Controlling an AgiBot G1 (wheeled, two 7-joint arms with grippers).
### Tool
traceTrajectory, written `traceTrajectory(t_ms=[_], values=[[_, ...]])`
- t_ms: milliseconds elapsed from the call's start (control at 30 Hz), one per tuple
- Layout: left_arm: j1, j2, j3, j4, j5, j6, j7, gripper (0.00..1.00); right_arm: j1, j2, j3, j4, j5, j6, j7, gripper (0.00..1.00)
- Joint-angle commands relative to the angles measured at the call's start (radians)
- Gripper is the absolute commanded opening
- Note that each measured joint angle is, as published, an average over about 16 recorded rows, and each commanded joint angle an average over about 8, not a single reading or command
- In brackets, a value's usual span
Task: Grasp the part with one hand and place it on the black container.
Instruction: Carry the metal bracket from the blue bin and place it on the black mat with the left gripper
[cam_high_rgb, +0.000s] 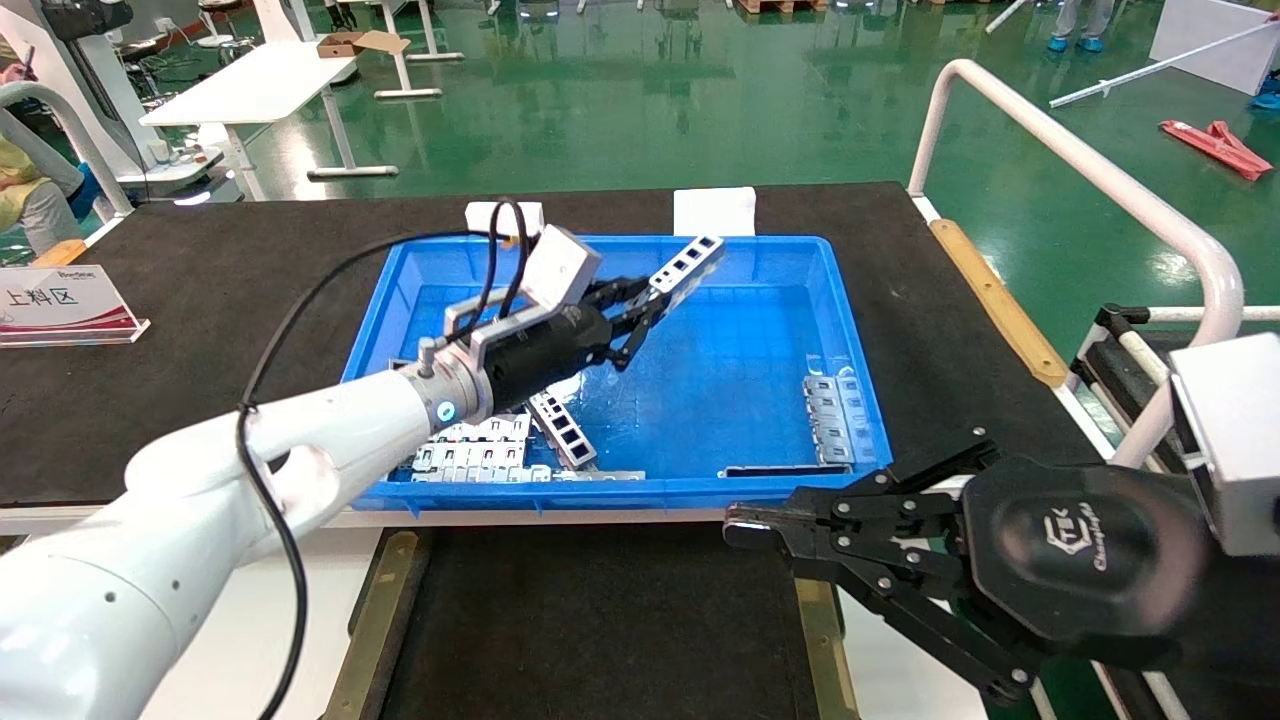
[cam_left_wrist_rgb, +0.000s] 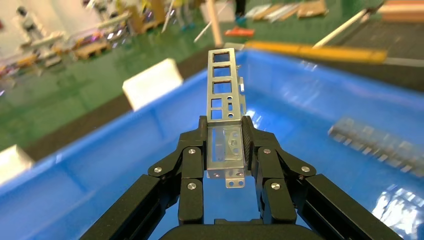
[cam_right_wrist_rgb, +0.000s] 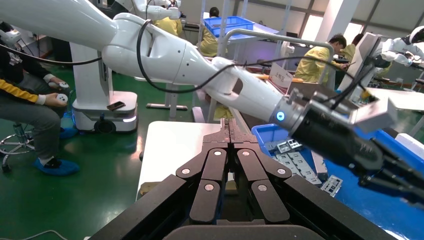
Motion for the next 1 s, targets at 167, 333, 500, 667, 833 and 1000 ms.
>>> traceTrajectory(t_ms=[167, 333, 500, 667, 833, 1000], values=[[-0.011, -0.057, -0.027, -0.008, -0.056, 0.192, 0.032, 0.0, 0.0, 0.0, 0.0, 0.0, 0.0, 0.0, 0.0, 0.0], [-0.002, -0.123, -0.032, -0.021, -0.069, 0.346, 0.038, 0.0, 0.0, 0.0, 0.0, 0.0, 0.0, 0.0, 0.0, 0.0], [0.018, -0.184, -0.033, -0.066, -0.079, 0.435, 0.02, 0.0, 0.0, 0.0, 0.0, 0.0, 0.0, 0.0, 0.0, 0.0], [0.072, -0.251, -0.04, -0.163, -0.101, 0.481, -0.011, 0.0, 0.0, 0.0, 0.0, 0.0, 0.0, 0.0, 0.0, 0.0], [0.163, -0.336, -0.042, -0.321, -0.126, 0.481, -0.072, 0.0, 0.0, 0.0, 0.0, 0.0, 0.0, 0.0, 0.0, 0.0], [0.284, -0.439, -0.046, -0.525, -0.158, 0.415, -0.137, 0.0, 0.0, 0.0, 0.0, 0.0, 0.0, 0.0, 0.0, 0.0]])
